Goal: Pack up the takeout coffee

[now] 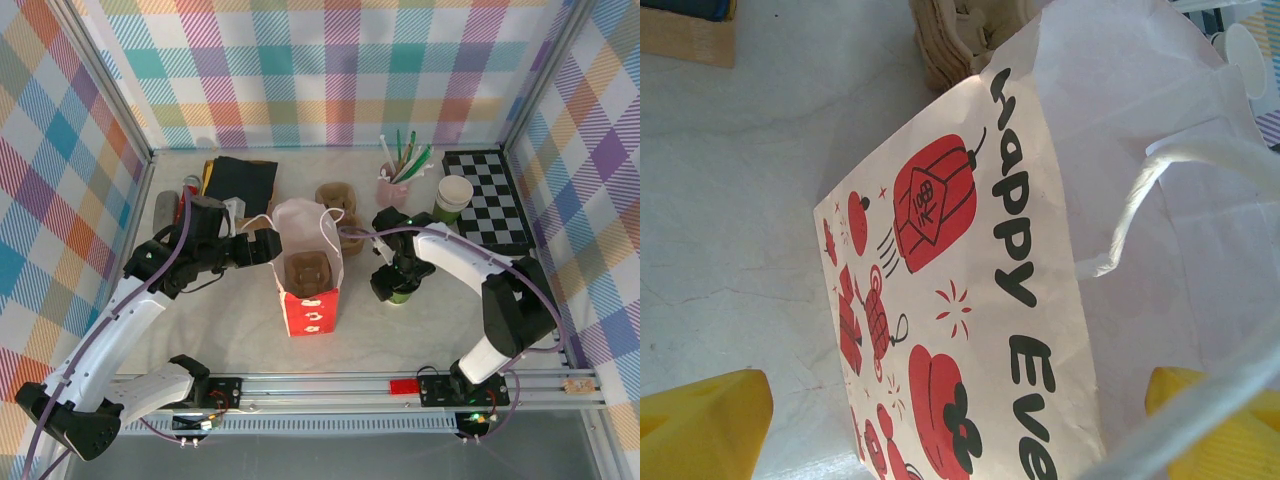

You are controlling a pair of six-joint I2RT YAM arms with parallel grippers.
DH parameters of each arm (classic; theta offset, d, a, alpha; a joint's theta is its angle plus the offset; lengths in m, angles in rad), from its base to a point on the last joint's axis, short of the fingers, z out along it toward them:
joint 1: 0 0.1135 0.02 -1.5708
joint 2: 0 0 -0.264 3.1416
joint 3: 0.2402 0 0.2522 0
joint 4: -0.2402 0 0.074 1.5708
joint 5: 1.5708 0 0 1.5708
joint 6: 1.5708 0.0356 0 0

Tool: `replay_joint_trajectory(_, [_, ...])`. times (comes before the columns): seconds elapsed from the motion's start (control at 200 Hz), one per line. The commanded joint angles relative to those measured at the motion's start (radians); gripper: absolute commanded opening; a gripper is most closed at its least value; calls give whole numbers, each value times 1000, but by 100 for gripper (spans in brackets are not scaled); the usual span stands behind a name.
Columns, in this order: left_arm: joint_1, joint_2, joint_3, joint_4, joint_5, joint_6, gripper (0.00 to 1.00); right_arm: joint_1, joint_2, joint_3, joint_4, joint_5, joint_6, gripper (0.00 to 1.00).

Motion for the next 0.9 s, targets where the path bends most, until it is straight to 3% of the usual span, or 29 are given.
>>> replay_joint_trajectory(0.0, [7,-17,6,0,-3,13,95,-2,13,-9,6,4,22,95])
replay_joint_trajectory(0.455, [8,-26,2,-2,-7,13,95,-2,53,2,8,-11,56,91])
replay_joint_trajectory(0.895, [10,-34,-4,-2,-9,14,95,2,22,5,-18,-16,82,98])
